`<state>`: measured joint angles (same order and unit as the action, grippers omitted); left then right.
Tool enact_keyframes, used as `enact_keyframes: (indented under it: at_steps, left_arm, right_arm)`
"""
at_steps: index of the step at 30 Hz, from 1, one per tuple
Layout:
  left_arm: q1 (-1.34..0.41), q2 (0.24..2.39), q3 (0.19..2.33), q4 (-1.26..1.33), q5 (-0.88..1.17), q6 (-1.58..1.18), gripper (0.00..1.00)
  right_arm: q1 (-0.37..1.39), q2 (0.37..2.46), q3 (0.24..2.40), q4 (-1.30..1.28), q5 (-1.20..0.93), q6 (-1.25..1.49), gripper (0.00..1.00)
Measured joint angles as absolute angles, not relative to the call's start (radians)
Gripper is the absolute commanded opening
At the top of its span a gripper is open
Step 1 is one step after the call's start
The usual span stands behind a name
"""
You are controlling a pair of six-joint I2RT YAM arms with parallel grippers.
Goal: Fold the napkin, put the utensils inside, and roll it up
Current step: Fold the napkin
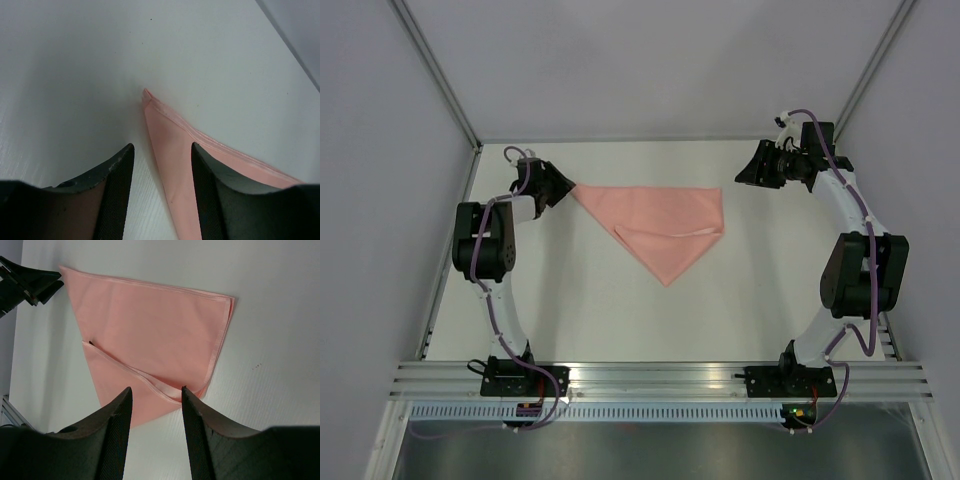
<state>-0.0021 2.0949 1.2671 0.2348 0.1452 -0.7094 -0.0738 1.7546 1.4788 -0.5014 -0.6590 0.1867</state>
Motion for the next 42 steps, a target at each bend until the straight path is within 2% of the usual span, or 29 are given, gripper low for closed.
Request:
enact_keyframes:
  at_steps: [5, 14, 18, 23, 33, 42]
  left_arm:
    - [-0.002, 2.133, 1.327, 0.180, 0.148, -0.729, 0.49]
    - [-0.002, 2.168, 1.391, 0.116, 0.147, -0.749, 0.34]
    - [-0.002, 2.173, 1.396, 0.102, 0.147, -0.756, 0.18]
    - [-0.002, 2.175, 1.394, 0.104, 0.147, -0.759, 0.03]
    - [-0.002, 2.071, 1.207, 0.203, 0.141, -0.760, 0.02]
    - [-0.002, 1.826, 0.917, 0.335, 0.114, -0.760, 0.02]
  right_arm:
    - [-0.074, 1.766, 1.479, -0.501, -0.659, 0.187, 0.50]
    - [-0.074, 1.770, 1.479, -0.501, -0.659, 0.187, 0.50]
    - [-0.073, 1.770, 1.479, -0.501, -0.659, 0.188, 0.50]
    - [-0.071, 1.770, 1.479, -0.501, -0.659, 0.188, 0.50]
    - [-0.062, 1.770, 1.479, -0.501, -0.659, 0.187, 0.49]
    - [-0.028, 1.771, 1.479, -0.508, -0.658, 0.182, 0.50]
